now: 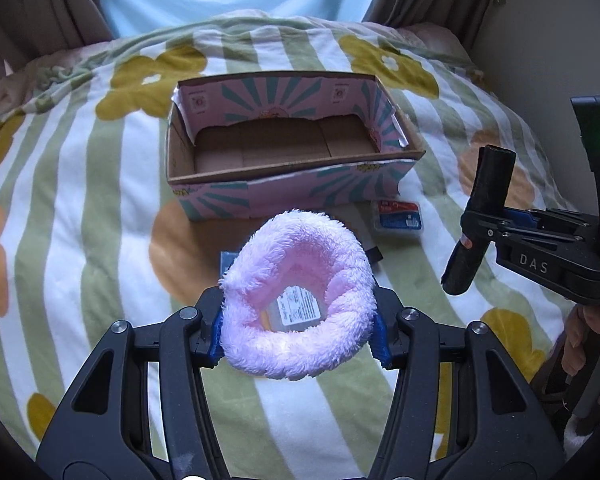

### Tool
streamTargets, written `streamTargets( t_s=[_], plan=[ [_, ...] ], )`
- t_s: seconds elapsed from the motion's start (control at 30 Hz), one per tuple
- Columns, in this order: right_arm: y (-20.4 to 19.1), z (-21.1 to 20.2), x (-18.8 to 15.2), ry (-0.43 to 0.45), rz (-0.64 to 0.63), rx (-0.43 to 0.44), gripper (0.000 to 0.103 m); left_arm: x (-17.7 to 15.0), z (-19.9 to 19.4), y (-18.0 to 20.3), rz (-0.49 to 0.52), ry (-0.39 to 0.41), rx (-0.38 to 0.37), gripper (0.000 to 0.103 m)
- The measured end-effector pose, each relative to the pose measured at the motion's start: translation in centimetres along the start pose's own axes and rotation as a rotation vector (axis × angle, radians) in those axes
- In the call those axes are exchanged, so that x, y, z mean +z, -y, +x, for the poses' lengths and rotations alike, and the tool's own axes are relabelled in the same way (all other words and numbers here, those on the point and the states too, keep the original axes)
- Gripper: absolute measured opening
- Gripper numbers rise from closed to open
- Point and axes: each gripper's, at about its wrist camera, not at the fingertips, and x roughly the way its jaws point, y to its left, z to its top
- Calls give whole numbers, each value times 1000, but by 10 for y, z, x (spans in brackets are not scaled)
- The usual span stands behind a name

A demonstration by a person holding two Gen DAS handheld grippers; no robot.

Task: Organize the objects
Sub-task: 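Carry the pink sock and black roll into the cardboard box and release both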

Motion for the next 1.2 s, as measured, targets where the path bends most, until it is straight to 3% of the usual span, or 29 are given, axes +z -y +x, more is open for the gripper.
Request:
streamTargets(
  t_s=[0.33,0.7,0.93,1.2],
  plan=[
    [-1,-34,73,85,-117,31,29,90,-10,-12,28,68,53,50],
    [-20,8,164,96,-307,108,29,188,68,-44,34,40,62,50],
    [-36,69,195,8,-415,149,29,205,141,-55,40,-57,62,50],
    [-55,149,191,-118,-517,197,29,200,209,-73,22,-161,71,50]
  ],
)
